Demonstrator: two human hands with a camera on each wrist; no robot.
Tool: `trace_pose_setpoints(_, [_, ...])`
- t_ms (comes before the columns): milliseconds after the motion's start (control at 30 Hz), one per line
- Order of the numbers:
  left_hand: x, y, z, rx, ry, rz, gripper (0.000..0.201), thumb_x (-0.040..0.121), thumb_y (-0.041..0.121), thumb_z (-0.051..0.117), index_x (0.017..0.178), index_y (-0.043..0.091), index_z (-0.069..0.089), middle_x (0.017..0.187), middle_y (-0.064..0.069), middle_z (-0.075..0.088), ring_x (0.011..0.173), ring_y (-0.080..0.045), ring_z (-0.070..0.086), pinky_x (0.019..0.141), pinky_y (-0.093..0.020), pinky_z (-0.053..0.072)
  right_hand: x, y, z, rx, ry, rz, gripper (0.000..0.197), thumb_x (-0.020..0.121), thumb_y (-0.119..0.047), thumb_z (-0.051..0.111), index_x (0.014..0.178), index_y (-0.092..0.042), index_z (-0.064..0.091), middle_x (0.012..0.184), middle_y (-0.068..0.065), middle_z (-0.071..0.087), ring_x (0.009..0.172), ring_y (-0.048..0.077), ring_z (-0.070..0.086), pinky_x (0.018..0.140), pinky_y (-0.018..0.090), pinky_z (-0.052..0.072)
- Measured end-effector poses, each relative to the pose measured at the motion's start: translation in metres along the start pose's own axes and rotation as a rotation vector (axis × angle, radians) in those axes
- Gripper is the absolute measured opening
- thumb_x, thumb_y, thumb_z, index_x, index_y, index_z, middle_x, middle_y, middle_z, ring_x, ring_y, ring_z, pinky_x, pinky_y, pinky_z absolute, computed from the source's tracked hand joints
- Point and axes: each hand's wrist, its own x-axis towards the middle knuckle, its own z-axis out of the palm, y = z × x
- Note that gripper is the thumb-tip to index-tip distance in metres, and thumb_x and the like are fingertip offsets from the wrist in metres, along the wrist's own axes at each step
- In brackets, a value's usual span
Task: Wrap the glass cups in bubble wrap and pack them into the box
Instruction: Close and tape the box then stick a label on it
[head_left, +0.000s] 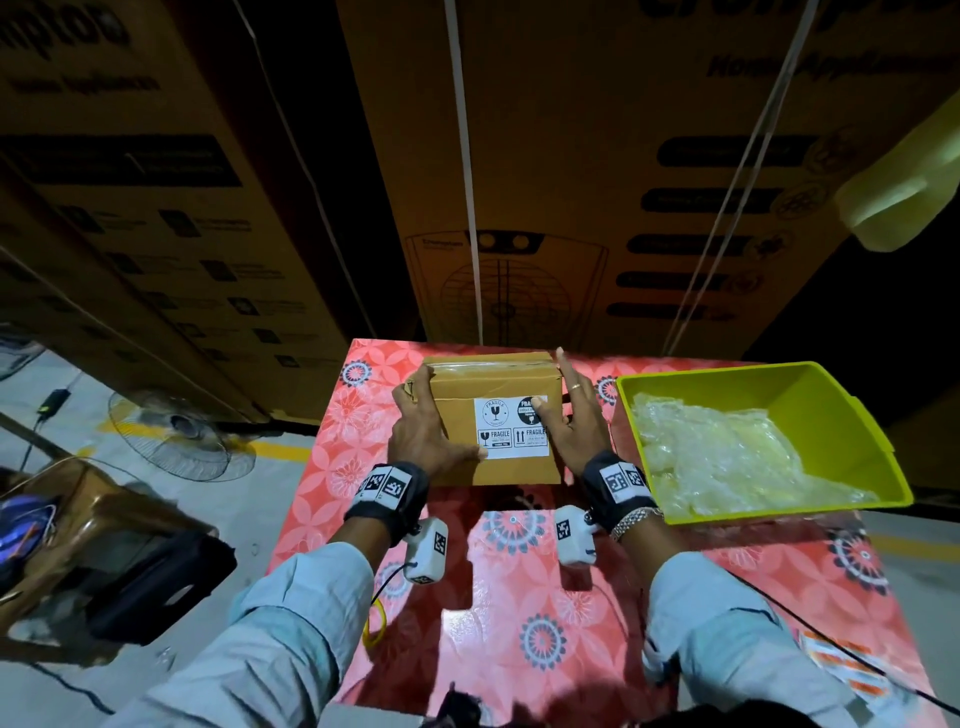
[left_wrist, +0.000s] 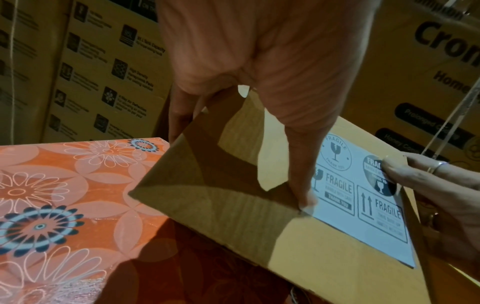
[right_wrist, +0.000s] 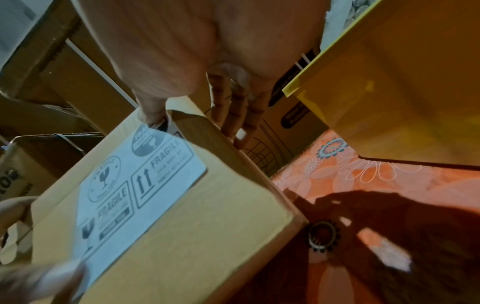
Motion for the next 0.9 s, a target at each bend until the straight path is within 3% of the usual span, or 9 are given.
trace_pose_setpoints(67, [-0.002, 0.002, 0.002, 0.022, 0.048, 0.011, 0.118, 0.064, 0.067, 0.087, 0.153, 0.032, 0.018, 0.142, -0.012, 0.033, 0.096, -0.042, 0.068, 0.078, -0.050, 0.060, 0.000, 0.000, 0.004, 0.014, -0.004, 0.049, 0.094, 0.089, -0.044, 0.072, 0.158, -0.051, 0.009, 0.153, -0.003, 0.038, 0.139, 0.023, 0.040, 0.110, 0.046, 0.042])
trace_pose_setpoints(133, [-0.003, 0.007, 0.004, 0.023, 0.101, -0.013, 0.109, 0.069, 0.077, 0.076, 0.151, 0.032, 0.022, 0.139, -0.011, 0.036, 0.092, -0.040, 0.068, 0.075, -0.049, 0.060, -0.001, -0.004, 0.009, -0.014, 0.009, 0.072, 0.106, 0.081, -0.049, 0.079, 0.157, -0.050, 0.005, 0.157, 0.000, 0.033, 0.143, 0.027, 0.035, 0.113, 0.052, 0.038])
trace_pose_setpoints(300, [-0.004, 0.018, 0.009, -0.029, 0.202, -0.080, 0.093, 0.077, 0.084, 0.061, 0.145, 0.029, 0.030, 0.130, -0.013, 0.042, 0.100, -0.043, 0.065, 0.079, -0.049, 0.058, -0.005, 0.000, 0.014, -0.102, -0.015, 0.045, 0.142, 0.055, -0.048, 0.096, 0.159, -0.042, 0.000, 0.157, 0.001, 0.028, 0.142, 0.028, 0.033, 0.114, 0.052, 0.037])
trace_pose_setpoints(400, [0.001, 0.017, 0.009, -0.040, 0.192, -0.082, 0.093, 0.077, 0.085, 0.059, 0.145, 0.028, 0.031, 0.131, -0.014, 0.043, 0.101, -0.043, 0.065, 0.079, -0.048, 0.058, -0.010, 0.012, 0.011, -0.129, -0.059, -0.001, 0.154, 0.047, -0.046, 0.099, 0.160, -0.040, -0.005, 0.157, 0.000, 0.024, 0.143, 0.028, 0.032, 0.116, 0.051, 0.037])
trace_pose_setpoints(533, [0.005, 0.009, 0.008, -0.027, 0.144, -0.029, 0.121, 0.052, 0.087, 0.077, 0.147, 0.031, 0.028, 0.132, -0.013, 0.039, 0.096, -0.040, 0.066, 0.073, -0.050, 0.061, -0.008, 0.015, 0.014, -0.126, -0.038, -0.004, 0.140, 0.054, -0.048, 0.096, 0.160, -0.034, 0.006, 0.156, 0.000, 0.024, 0.141, 0.026, 0.035, 0.110, 0.041, 0.041])
trace_pose_setpoints(600, [0.003, 0.005, 0.010, 0.009, 0.125, -0.015, 0.138, 0.038, 0.085, 0.083, 0.150, 0.032, 0.024, 0.134, -0.012, 0.036, 0.098, -0.040, 0.066, 0.070, -0.051, 0.062, 0.000, 0.012, 0.013, -0.086, -0.014, 0.018, 0.115, 0.065, -0.052, 0.090, 0.155, -0.032, 0.021, 0.151, -0.001, 0.030, 0.134, 0.023, 0.042, 0.104, 0.038, 0.045])
trace_pose_setpoints(733, [0.000, 0.004, 0.011, 0.087, 0.101, -0.039, 0.158, 0.026, 0.081, 0.089, 0.156, 0.035, 0.011, 0.147, -0.013, 0.026, 0.114, -0.043, 0.061, 0.072, -0.056, 0.061, 0.020, 0.006, -0.005, -0.017, -0.004, 0.059, 0.055, 0.086, -0.053, 0.073, 0.132, -0.032, 0.048, 0.122, -0.006, 0.053, 0.096, 0.012, 0.057, 0.078, 0.033, 0.049])
trace_pose_setpoints(833, [0.006, 0.004, 0.009, 0.087, 0.067, -0.040, 0.167, 0.022, 0.073, 0.095, 0.157, 0.038, 0.003, 0.152, -0.017, 0.023, 0.115, -0.046, 0.062, 0.075, -0.059, 0.061, 0.025, 0.018, -0.016, -0.004, -0.101, -0.011, 0.059, 0.088, -0.057, 0.068, 0.138, -0.035, 0.046, 0.131, -0.007, 0.054, 0.108, 0.011, 0.057, 0.089, 0.036, 0.053])
trace_pose_setpoints(900, [0.010, 0.001, 0.005, 0.081, 0.028, -0.004, 0.169, 0.021, 0.067, 0.098, 0.157, 0.039, 0.001, 0.154, -0.018, 0.023, 0.114, -0.048, 0.063, 0.077, -0.060, 0.060, 0.023, 0.028, -0.022, -0.014, -0.184, -0.020, 0.079, 0.084, -0.056, 0.074, 0.151, -0.039, 0.035, 0.143, -0.006, 0.048, 0.110, 0.010, 0.055, 0.090, 0.027, 0.052])
